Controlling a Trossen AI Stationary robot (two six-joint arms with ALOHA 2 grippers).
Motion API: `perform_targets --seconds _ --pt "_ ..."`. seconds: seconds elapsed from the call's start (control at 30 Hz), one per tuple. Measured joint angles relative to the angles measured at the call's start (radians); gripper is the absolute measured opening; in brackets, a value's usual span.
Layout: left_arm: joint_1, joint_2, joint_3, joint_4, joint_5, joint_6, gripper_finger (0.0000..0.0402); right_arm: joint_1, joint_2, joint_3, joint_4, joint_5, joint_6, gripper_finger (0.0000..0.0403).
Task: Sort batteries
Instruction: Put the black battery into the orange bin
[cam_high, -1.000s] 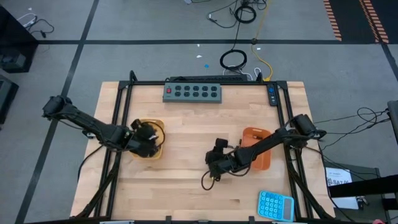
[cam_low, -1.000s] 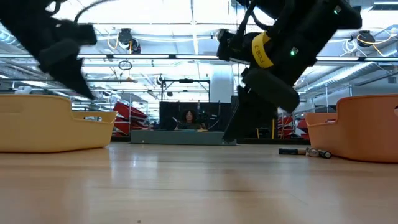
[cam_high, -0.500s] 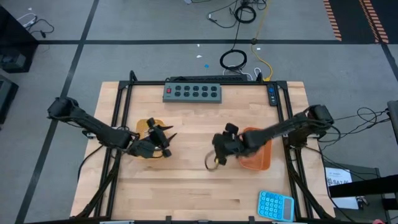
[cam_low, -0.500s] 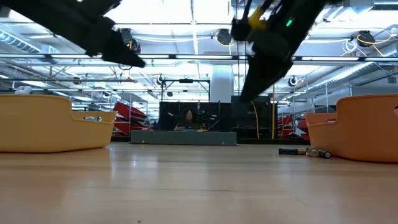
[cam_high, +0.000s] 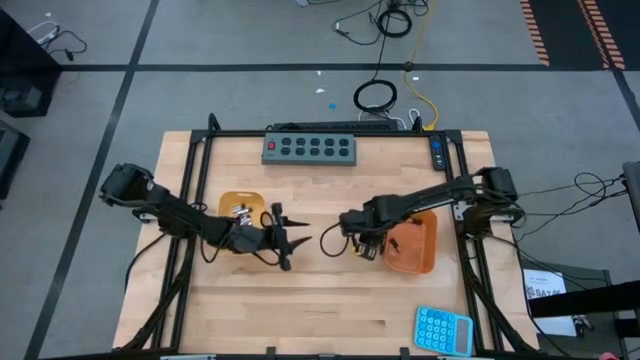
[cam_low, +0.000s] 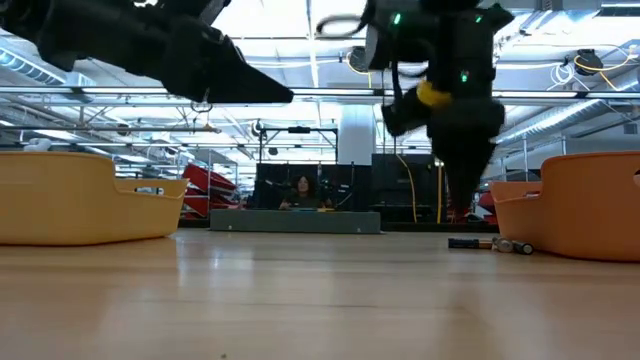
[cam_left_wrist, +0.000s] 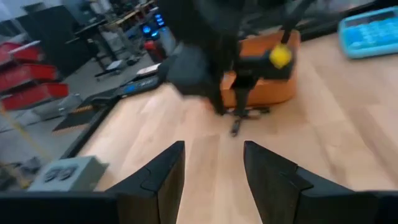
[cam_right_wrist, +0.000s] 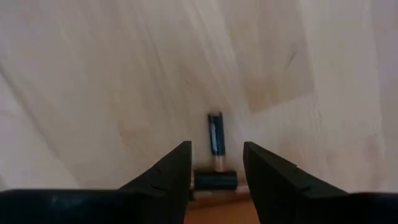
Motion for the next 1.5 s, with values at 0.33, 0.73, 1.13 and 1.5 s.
perform_targets --seconds 0.33,0.73,1.13,1.5 --pt "0.005 -0.001 -0.088 0.104 0.074 -0.032 0.0173 -0.037 0.190 0.152 -0.147 -0.051 -0.161 0.0169" --pt "0.005 -0.001 -0.135 0.158 0.072 -0.058 0.0173 -0.100 0.210 0.157 -0.148 -0.107 -0.173 0.0119" --pt "-0.056 -0.004 -0.135 0.157 0.058 -0.097 0.0173 -0.085 0.310 0.165 -0.132 -0.104 -0.135 0.0087" --pt "-0.065 -0.005 -0.135 0.136 0.051 -0.104 0.0173 -0.080 0.313 0.241 -0.190 -0.067 -0.125 0.0006"
